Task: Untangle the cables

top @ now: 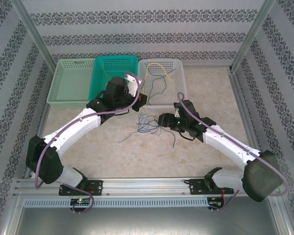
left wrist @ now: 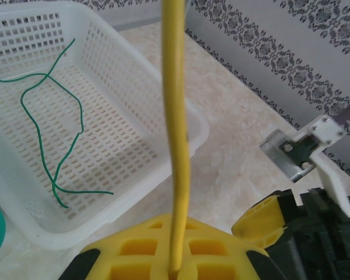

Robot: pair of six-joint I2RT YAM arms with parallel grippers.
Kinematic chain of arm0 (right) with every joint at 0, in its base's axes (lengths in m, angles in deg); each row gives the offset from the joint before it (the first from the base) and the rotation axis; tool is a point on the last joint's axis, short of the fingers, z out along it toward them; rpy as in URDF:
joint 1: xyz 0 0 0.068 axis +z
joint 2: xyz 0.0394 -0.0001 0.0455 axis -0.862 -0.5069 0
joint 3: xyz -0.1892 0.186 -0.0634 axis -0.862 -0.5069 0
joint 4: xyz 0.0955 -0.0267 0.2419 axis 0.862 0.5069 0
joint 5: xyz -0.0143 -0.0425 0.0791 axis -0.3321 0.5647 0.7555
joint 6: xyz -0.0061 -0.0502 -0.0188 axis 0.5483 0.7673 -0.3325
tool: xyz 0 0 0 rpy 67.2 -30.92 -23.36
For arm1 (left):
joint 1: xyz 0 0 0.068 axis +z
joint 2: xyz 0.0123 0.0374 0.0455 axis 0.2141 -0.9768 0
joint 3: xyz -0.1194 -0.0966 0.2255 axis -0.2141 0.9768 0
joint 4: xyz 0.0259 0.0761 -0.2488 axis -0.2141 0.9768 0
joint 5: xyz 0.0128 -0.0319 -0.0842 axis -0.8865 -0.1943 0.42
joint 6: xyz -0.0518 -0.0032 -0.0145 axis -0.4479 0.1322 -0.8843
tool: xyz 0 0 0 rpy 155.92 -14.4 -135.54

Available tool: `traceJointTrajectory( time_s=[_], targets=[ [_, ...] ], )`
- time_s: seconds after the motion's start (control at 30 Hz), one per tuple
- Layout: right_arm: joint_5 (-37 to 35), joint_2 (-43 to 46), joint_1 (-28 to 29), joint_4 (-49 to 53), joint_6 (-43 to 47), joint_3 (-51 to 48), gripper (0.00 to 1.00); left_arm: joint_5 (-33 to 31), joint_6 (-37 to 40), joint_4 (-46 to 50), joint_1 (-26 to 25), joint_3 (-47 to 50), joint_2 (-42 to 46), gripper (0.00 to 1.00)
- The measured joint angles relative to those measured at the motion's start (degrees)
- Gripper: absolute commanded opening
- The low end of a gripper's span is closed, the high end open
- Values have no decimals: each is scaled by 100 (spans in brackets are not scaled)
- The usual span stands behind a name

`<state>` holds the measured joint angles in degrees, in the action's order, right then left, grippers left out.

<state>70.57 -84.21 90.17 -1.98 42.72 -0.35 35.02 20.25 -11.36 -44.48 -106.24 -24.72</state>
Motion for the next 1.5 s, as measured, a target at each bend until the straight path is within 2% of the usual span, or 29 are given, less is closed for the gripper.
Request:
traceJointTrajectory(
  time_s=[0.43, 0.6, 0.87, 1.07, 1.5],
  targets=[
    [-680, 496, 116, 343, 713, -518, 73, 7, -87, 68, 68, -2, 175, 2],
    [-750, 496, 216, 518, 1075, -518, 65, 92, -87, 103, 98, -2, 175, 2],
    [-933, 485, 227, 708, 1569, -516, 66, 284, -87, 240, 177, -2, 173, 3],
    [-890, 90, 382, 647, 1976, -420, 72, 542, -87, 378, 225, -107, 153, 4],
    [-778, -450, 750, -227, 2017, -326, 73, 640, -308, 411, 256, -201, 144, 3]
  ],
)
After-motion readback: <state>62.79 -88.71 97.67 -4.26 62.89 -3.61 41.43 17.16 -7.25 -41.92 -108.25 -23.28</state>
